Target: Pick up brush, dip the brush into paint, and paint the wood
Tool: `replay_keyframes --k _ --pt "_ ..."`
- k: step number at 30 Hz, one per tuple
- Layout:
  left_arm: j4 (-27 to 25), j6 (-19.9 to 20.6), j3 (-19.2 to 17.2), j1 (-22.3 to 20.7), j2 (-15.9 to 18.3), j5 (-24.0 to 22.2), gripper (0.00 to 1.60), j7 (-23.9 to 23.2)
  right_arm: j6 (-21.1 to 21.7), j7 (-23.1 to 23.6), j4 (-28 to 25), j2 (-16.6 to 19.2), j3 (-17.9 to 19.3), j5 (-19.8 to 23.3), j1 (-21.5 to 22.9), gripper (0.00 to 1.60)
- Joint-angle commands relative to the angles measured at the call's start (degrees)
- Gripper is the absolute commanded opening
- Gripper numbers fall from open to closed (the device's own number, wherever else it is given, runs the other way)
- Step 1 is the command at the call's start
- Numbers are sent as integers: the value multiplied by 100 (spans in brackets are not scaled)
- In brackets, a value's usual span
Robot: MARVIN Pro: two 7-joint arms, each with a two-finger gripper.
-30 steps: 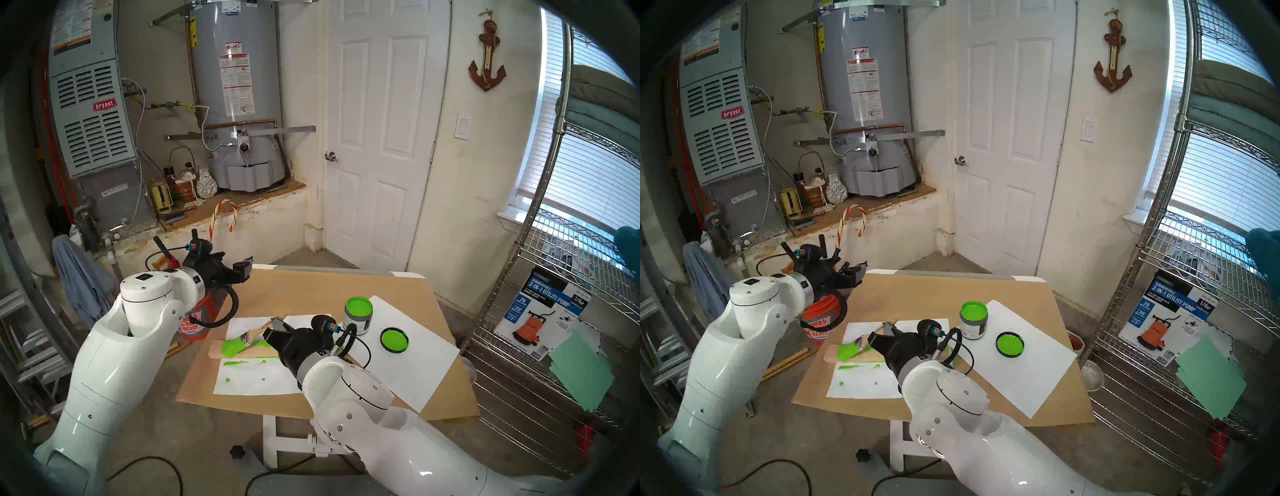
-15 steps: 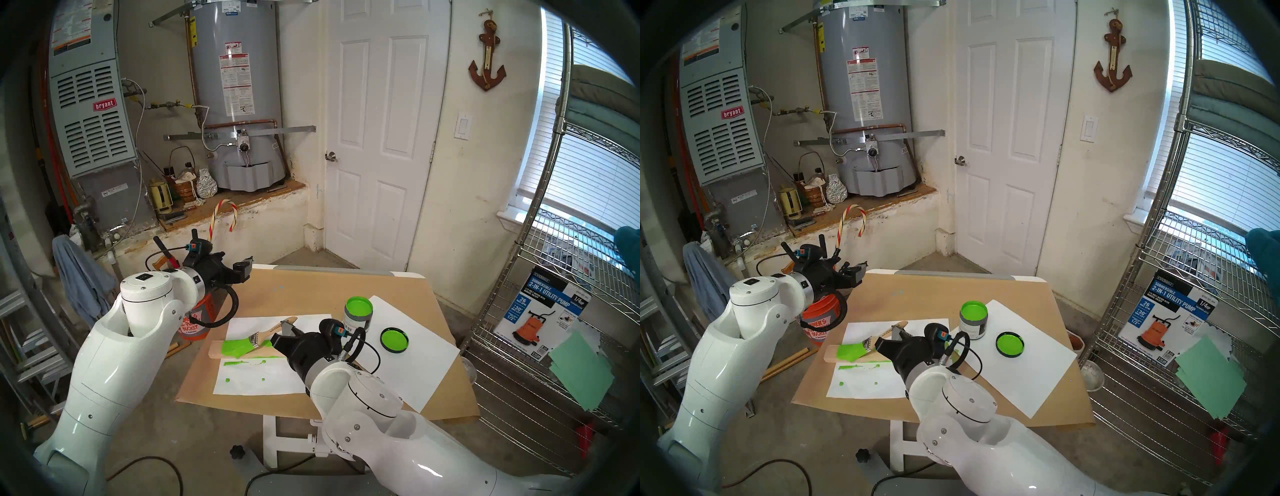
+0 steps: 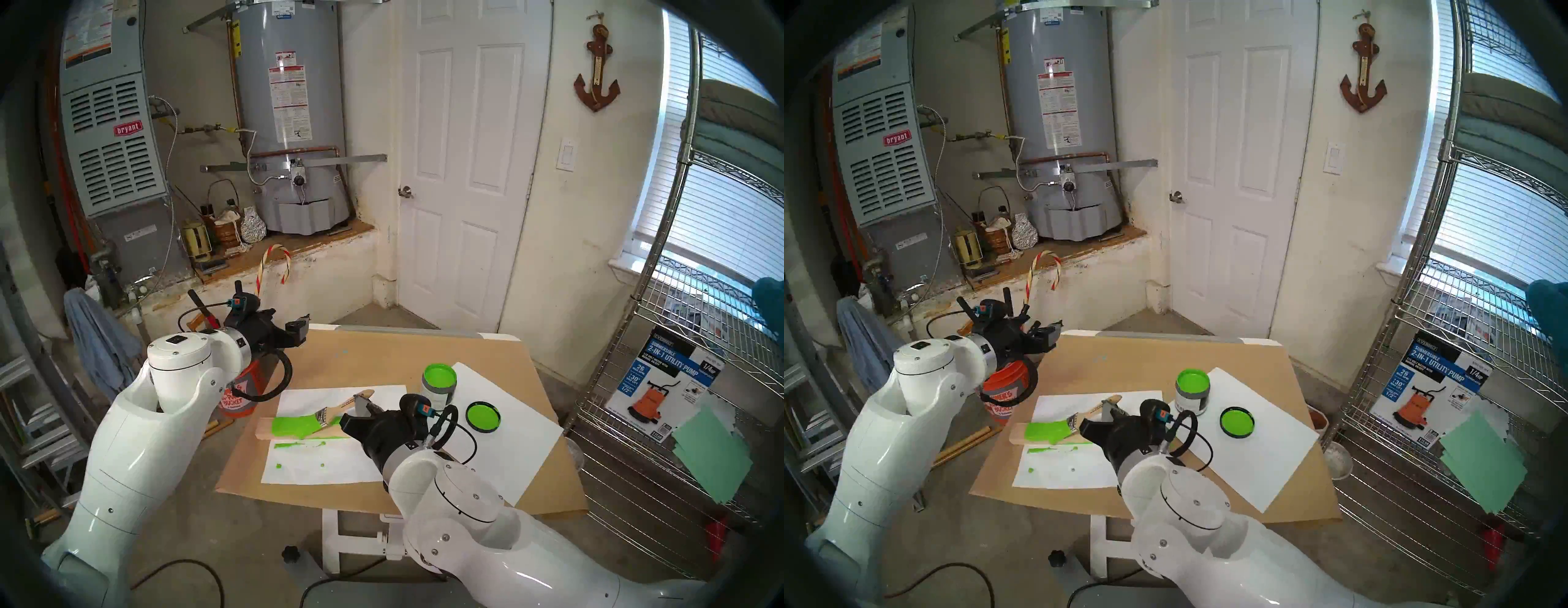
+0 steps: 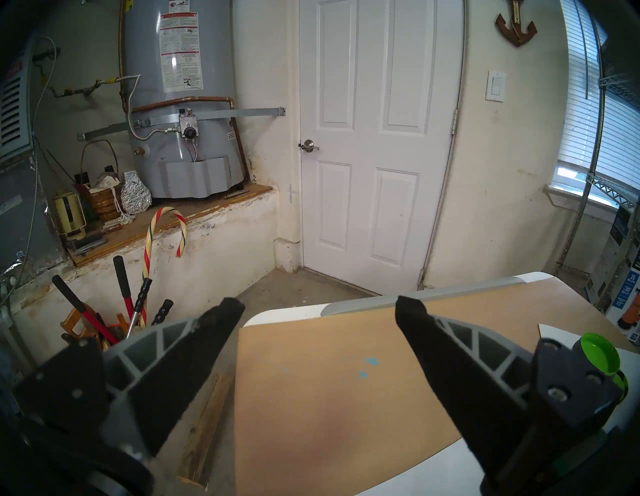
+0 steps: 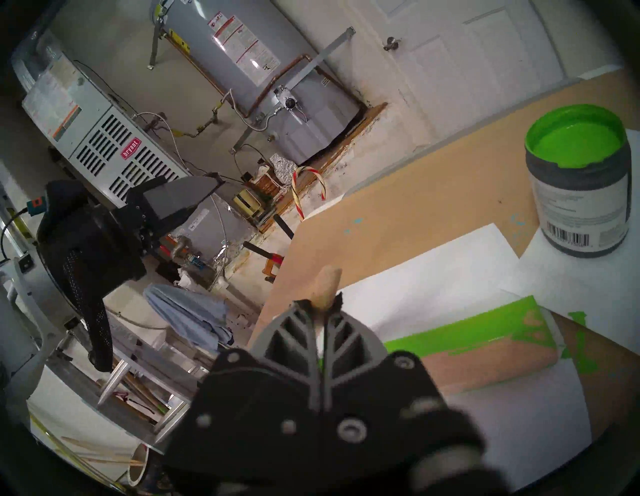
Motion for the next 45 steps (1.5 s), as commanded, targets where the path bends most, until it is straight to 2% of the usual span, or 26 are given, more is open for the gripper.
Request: replay_keyframes --k 1,16,22,34,45 --pt "-96 -11 -51 -53 10 -9 160 4 -76 13 -240 91 19 -108 -19 0" --pt "-96 -11 -51 -53 10 -9 160 5 -169 -30 -497 440 181 -130 -211 0" --pt "-96 -11 -51 -53 10 -9 160 5 -212 -48 -530 544 198 -283 -274 0" --pt "-96 -11 -51 -53 10 -9 160 4 -299 39 -736 941 443 -285 -483 0" --pt "-96 -11 -51 -53 10 -9 160 5 -337 38 -844 1148 599 -351 -613 0"
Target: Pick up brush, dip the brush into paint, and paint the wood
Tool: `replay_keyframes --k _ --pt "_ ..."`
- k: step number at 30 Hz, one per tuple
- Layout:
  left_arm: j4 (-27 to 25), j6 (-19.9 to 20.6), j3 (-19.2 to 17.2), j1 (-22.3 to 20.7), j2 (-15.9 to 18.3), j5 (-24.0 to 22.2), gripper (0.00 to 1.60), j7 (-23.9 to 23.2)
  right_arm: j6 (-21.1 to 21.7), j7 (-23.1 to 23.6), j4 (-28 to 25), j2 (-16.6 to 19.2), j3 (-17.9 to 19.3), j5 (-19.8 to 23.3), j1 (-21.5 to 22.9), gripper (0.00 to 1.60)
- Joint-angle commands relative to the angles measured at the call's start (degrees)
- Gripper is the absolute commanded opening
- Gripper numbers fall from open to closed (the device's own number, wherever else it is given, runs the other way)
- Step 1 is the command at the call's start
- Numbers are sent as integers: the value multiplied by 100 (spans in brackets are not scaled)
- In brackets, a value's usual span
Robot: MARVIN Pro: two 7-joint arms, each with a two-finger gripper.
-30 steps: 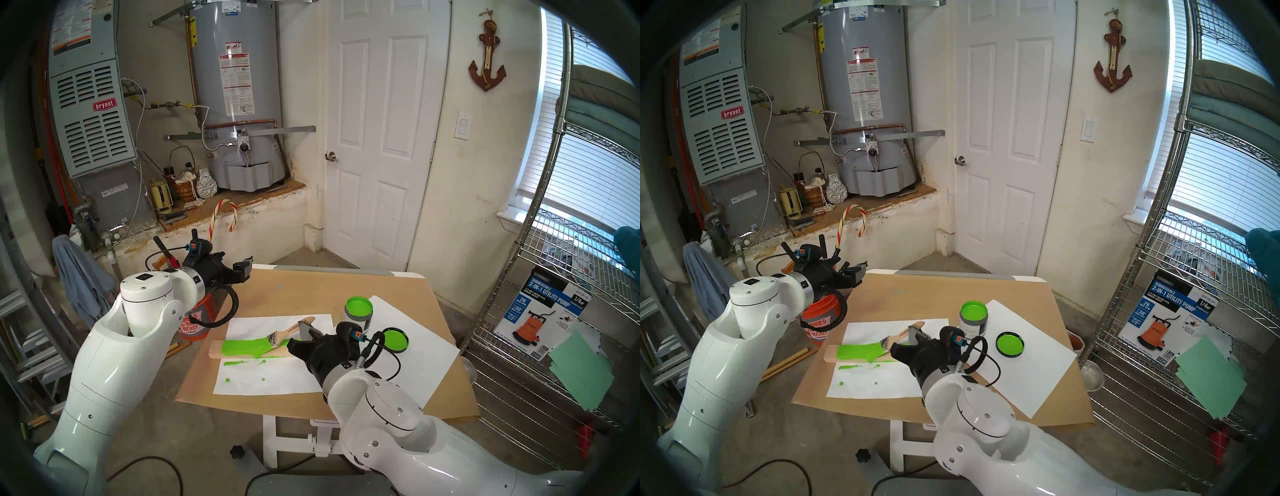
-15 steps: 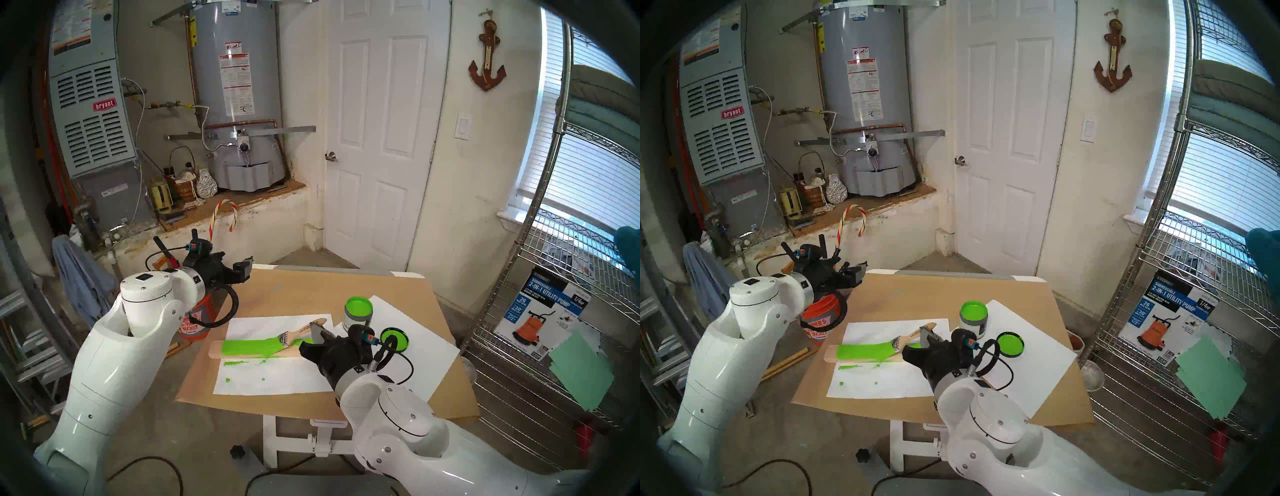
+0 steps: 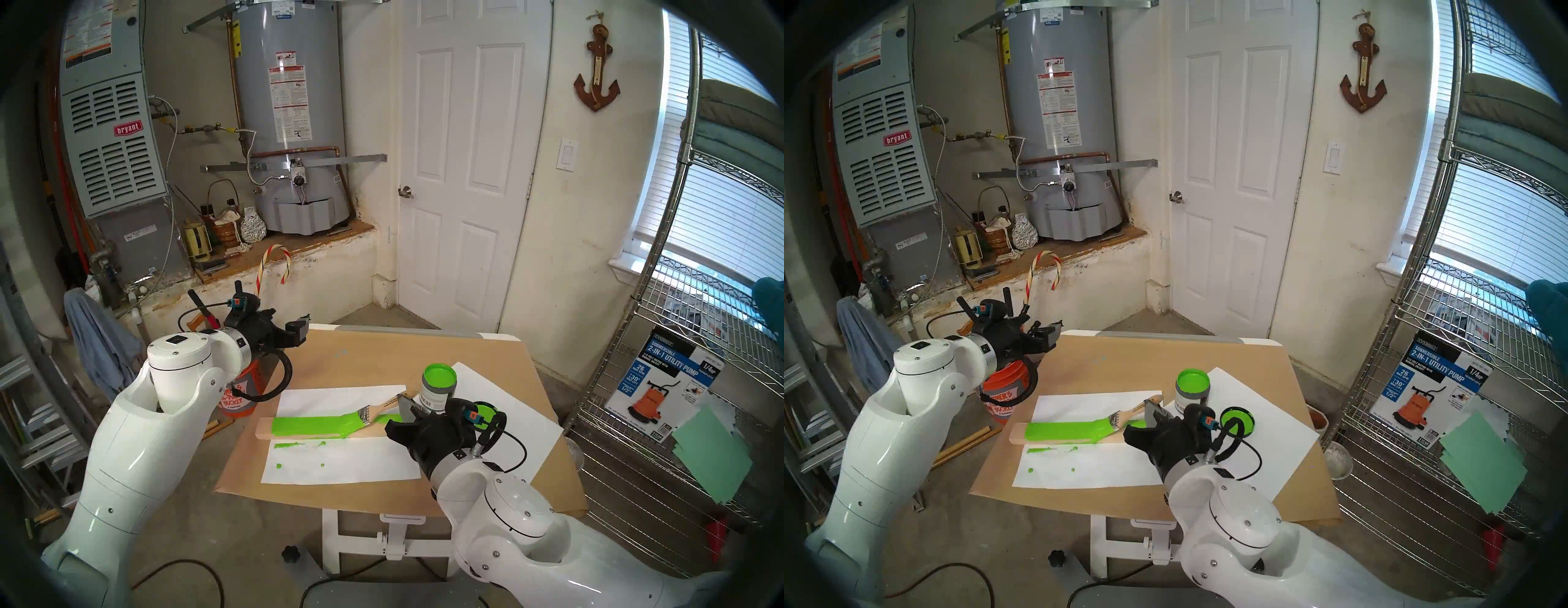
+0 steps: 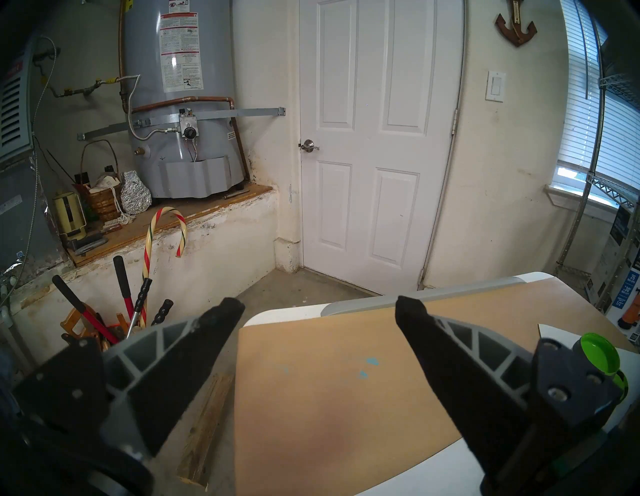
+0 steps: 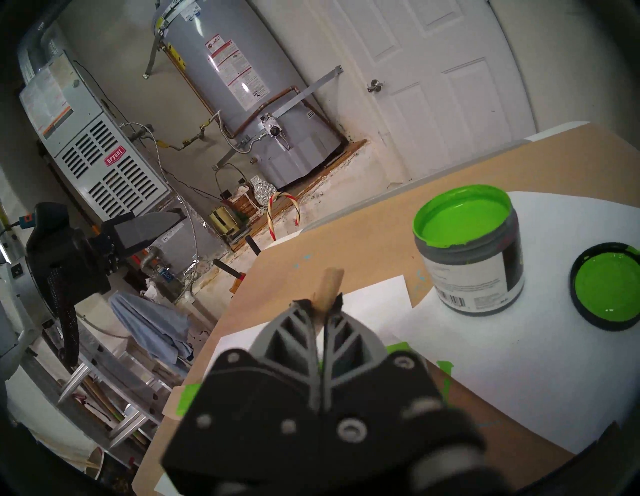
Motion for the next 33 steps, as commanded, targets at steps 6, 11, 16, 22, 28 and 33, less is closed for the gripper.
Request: replay_keyframes --k 6,11,16,22,28,33 --pt "-95 -11 -51 -53 10 -9 160 4 -98 22 -335 269 201 -19 -139 0" --pt "-96 -11 -51 -53 10 -9 160 4 -133 59 -390 428 278 -71 -224 0" --pt "-95 -11 -51 -53 10 -9 160 4 -172 90 -472 575 354 -134 -310 0" --pt "-95 -12 -51 -53 10 -9 160 4 -210 93 -614 790 495 -167 -438 0" --pt "-95 -11 -51 -53 10 -9 160 4 -219 111 -673 937 586 -224 -517 0" --pt "-96 -11 -51 -53 10 -9 160 5 -242 112 -667 1011 627 -331 -561 0"
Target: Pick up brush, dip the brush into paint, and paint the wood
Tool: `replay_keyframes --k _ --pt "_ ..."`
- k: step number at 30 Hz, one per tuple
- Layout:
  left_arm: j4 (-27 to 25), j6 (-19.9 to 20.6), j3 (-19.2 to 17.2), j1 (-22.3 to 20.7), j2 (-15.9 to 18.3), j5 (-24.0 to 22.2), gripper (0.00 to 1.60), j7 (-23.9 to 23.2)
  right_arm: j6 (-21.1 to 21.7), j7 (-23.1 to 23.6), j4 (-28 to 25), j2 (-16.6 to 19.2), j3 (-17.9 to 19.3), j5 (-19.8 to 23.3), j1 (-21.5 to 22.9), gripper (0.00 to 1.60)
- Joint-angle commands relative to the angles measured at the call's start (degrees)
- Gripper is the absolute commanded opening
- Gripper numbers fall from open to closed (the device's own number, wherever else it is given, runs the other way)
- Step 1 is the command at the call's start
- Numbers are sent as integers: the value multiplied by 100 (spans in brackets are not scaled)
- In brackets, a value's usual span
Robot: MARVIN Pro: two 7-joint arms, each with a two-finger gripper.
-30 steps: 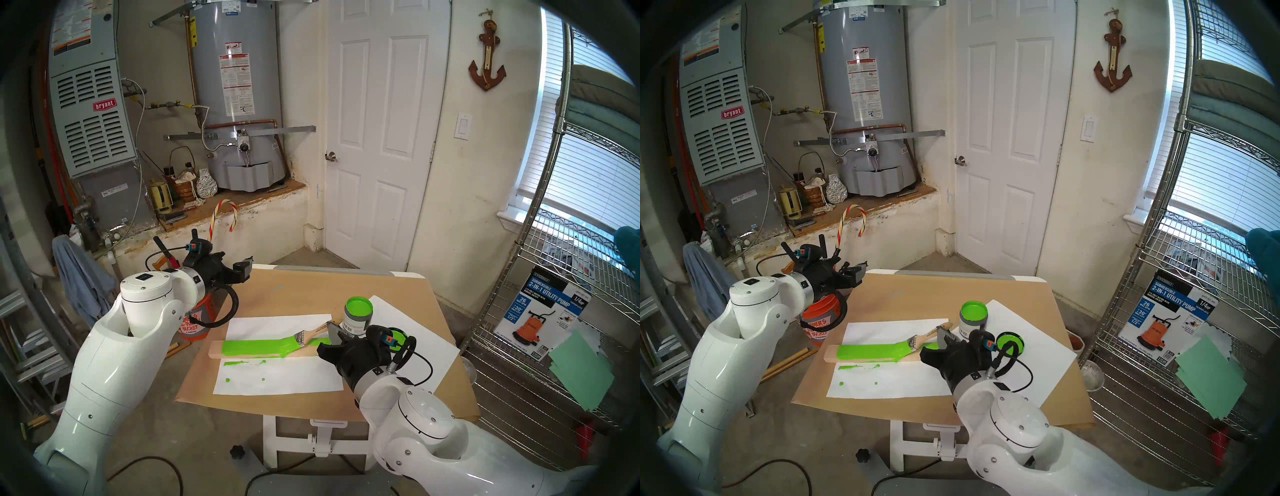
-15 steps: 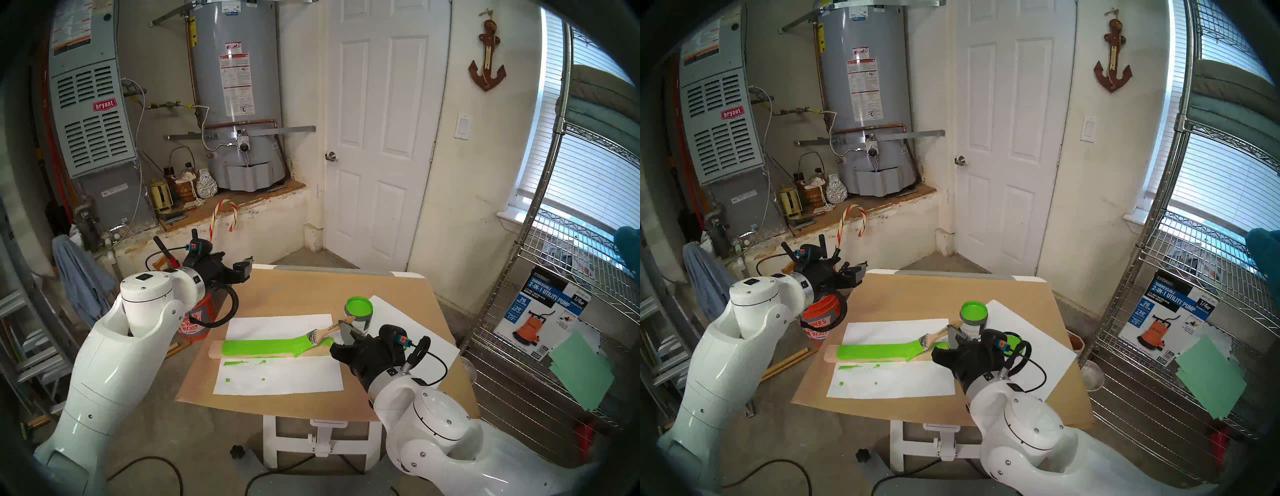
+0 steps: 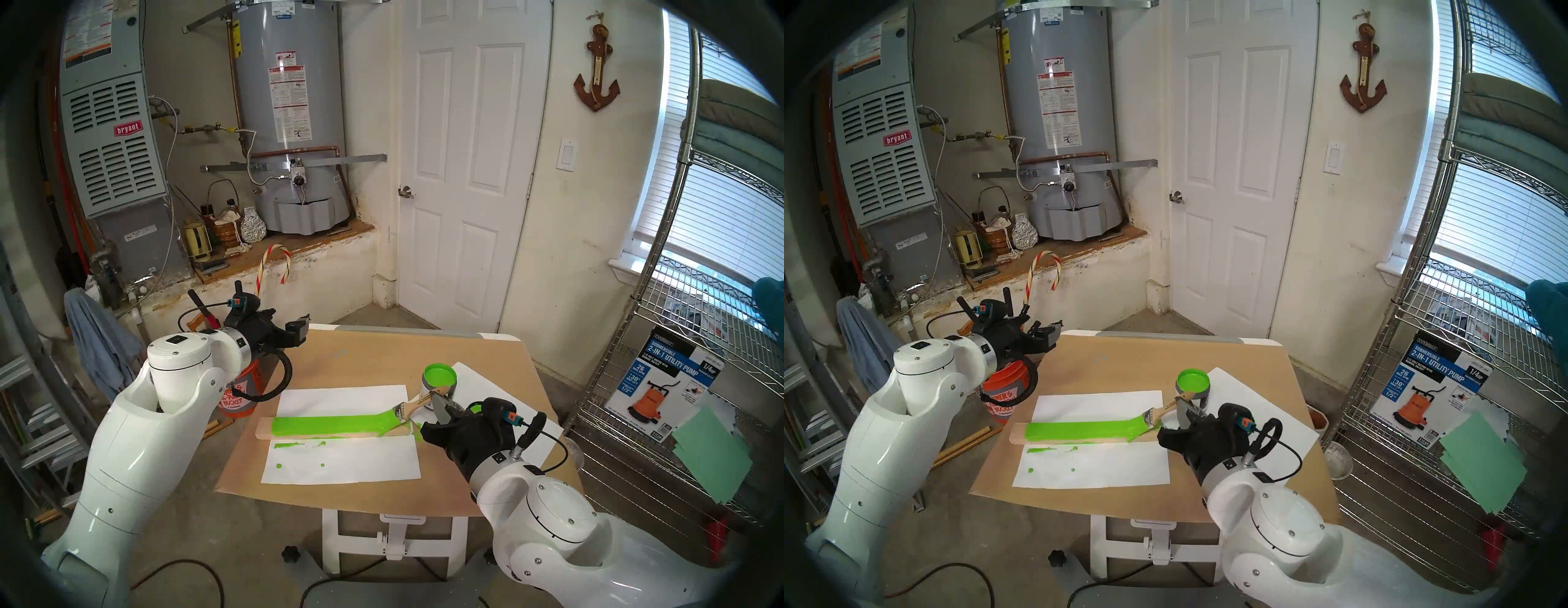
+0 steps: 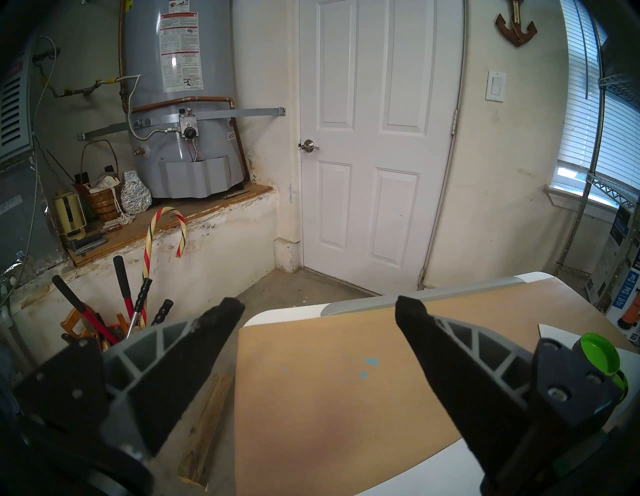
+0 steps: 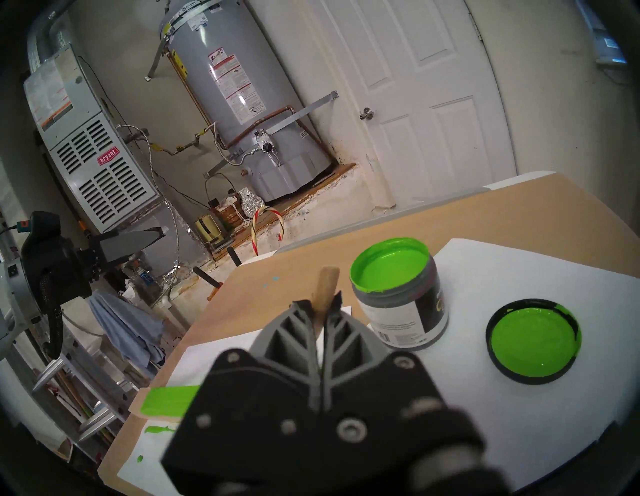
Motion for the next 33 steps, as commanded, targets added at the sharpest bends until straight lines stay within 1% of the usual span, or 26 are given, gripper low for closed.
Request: replay_keyframes --k 1,7,19,28,33 --pt "-96 -11 -51 -53 10 -9 160 5 -75 8 -165 146 76 -123 -37 0" --pt "-96 -11 -51 -53 10 -9 160 5 -72 23 -162 213 132 -179 -63 0" --pt "-96 -11 -51 -53 10 -9 160 5 -57 35 -212 376 312 -120 -172 0" --pt "-96 -11 -51 -53 10 -9 160 4 -65 41 -336 516 472 -44 -293 0" --pt "-95 -12 -51 -53 10 -9 160 4 -87 79 -420 559 548 104 -358 0"
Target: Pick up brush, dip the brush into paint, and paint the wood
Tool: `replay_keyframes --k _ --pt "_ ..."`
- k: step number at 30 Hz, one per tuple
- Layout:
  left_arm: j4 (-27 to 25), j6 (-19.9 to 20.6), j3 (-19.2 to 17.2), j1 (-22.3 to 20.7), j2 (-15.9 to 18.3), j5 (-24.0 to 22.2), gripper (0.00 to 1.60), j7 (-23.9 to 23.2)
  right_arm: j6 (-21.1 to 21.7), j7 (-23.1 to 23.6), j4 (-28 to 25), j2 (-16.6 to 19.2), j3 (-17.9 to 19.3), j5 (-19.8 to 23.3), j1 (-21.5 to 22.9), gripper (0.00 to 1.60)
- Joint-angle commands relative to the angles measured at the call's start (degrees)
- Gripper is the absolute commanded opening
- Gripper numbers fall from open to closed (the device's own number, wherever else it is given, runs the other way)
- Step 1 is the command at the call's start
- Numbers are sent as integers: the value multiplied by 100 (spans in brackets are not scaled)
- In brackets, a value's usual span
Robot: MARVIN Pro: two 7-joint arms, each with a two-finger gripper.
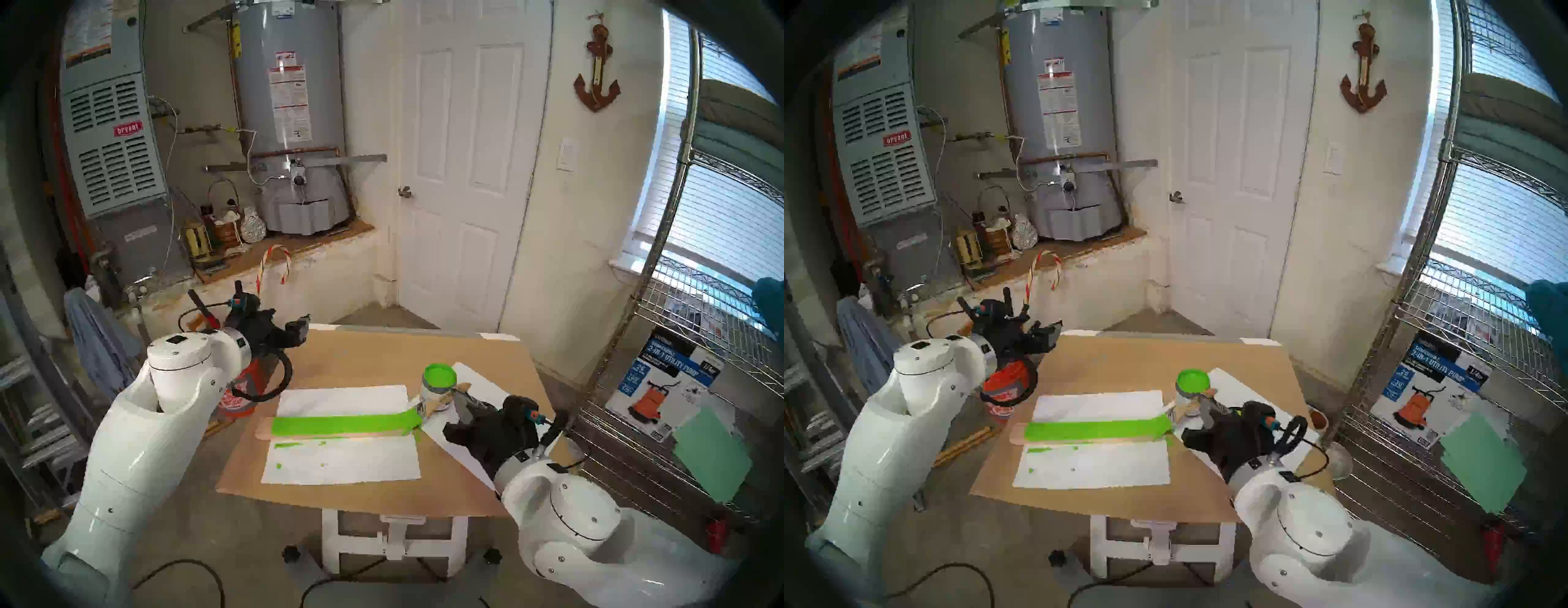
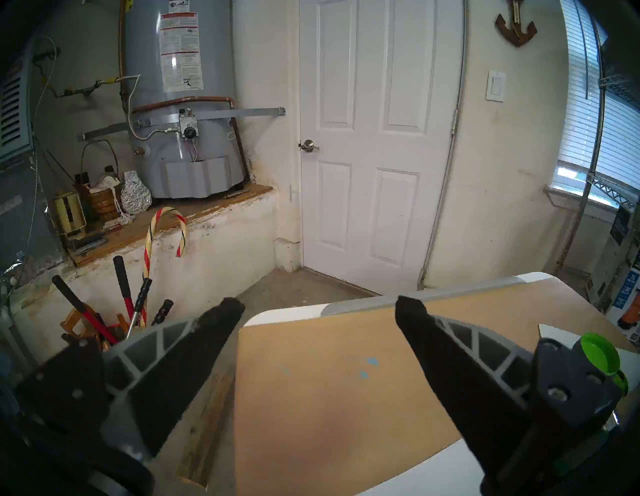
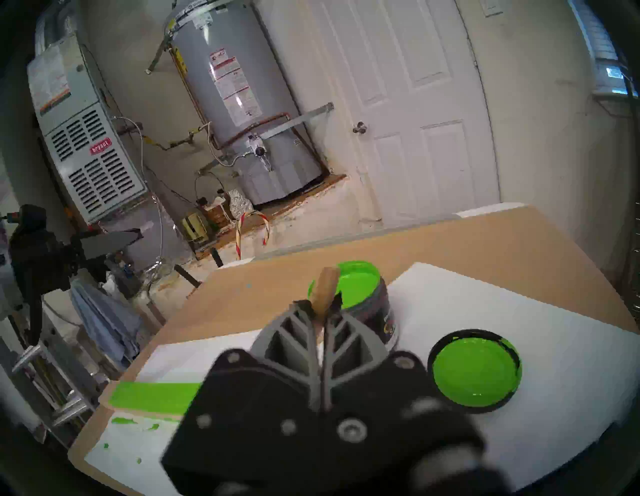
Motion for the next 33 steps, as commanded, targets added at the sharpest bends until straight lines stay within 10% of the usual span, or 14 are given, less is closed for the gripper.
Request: replay_keyframes --k 1,8,22,33 --pt "-95 -12 -51 -53 10 -9 160 4 -56 19 -248 56 110 127 -40 0" --pt "-94 -12 -51 -54 10 -9 160 4 -58 26 -385 93 183 236 -77 0" --pt "-88 -17 -46 -57 11 -7 160 1 -331 558 -1097 -63 661 1775 -223 0" --pt "-85 -18 -45 -59 11 -6 160 0 -39 625 -485 -942 -416 1641 616 0"
